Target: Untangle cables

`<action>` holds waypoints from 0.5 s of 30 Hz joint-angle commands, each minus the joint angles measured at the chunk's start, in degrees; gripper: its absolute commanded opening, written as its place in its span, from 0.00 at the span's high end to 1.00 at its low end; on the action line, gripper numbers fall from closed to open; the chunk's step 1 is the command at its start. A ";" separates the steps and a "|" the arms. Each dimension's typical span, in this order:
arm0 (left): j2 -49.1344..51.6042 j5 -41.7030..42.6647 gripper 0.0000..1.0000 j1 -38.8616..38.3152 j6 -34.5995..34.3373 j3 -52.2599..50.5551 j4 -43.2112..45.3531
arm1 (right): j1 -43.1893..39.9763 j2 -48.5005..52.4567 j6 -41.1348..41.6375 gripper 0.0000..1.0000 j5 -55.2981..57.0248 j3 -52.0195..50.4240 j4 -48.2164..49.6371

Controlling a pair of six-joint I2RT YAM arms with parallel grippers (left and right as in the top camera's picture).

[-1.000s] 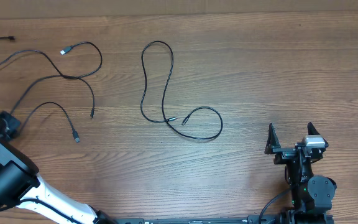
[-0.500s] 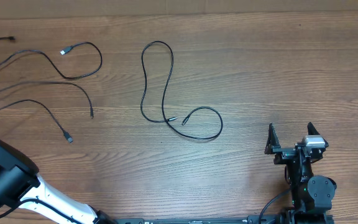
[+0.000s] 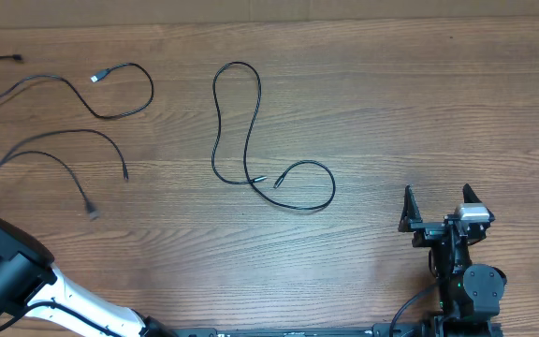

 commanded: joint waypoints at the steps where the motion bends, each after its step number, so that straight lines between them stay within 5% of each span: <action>1: 0.72 -1.14 0.36 0.00 -0.33 0.94 -0.02 | -0.04 -0.52 0.15 0.00 -0.09 -0.59 0.35; 8: 0.70 -0.44 0.28 -0.09 1.14 0.94 -1.73 | -0.04 -0.52 0.15 0.00 -0.09 -0.59 0.35; 15: 0.72 12.15 0.26 -0.92 1.18 0.92 -3.02 | -0.04 -0.52 0.15 0.00 -0.09 -0.59 0.35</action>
